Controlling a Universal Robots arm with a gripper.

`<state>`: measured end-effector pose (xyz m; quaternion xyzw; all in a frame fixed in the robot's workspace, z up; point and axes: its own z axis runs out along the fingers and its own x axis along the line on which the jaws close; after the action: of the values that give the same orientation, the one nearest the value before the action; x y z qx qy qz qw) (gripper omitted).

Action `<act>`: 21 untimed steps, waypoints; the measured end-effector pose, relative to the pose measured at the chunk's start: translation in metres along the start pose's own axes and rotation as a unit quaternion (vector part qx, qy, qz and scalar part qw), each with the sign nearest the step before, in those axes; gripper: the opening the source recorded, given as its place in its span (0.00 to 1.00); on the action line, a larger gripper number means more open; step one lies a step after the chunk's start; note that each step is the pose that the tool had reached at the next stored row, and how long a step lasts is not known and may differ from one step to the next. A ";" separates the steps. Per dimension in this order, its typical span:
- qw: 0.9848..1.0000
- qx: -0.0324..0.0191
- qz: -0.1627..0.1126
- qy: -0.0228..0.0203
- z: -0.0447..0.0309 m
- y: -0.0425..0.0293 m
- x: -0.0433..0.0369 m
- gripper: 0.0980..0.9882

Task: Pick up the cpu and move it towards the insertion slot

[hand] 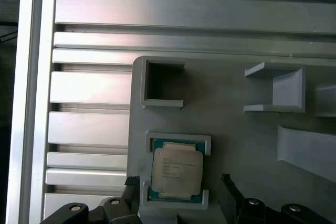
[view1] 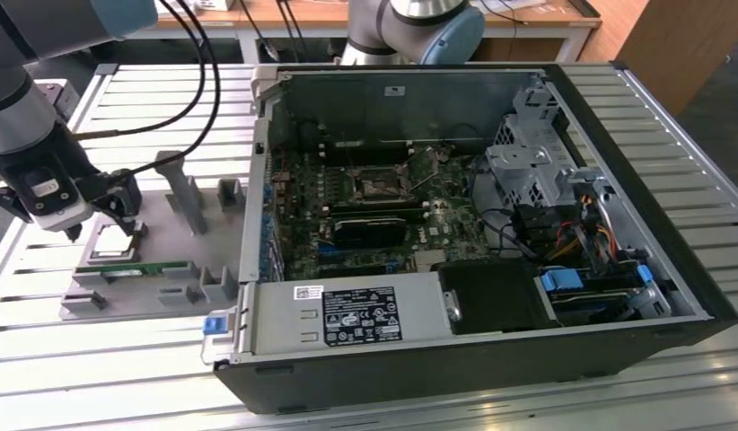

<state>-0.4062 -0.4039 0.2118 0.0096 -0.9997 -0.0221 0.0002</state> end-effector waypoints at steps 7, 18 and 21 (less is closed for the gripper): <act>1.000 0.000 0.000 0.000 0.0088 0.0006 0.0001 0.68; 1.000 0.000 0.000 0.000 0.0216 0.0032 0.0001 0.68; 1.000 0.000 0.000 0.000 0.0237 0.0040 0.0000 0.68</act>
<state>-0.4063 -0.3989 0.1883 0.0096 -0.9997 -0.0222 0.0002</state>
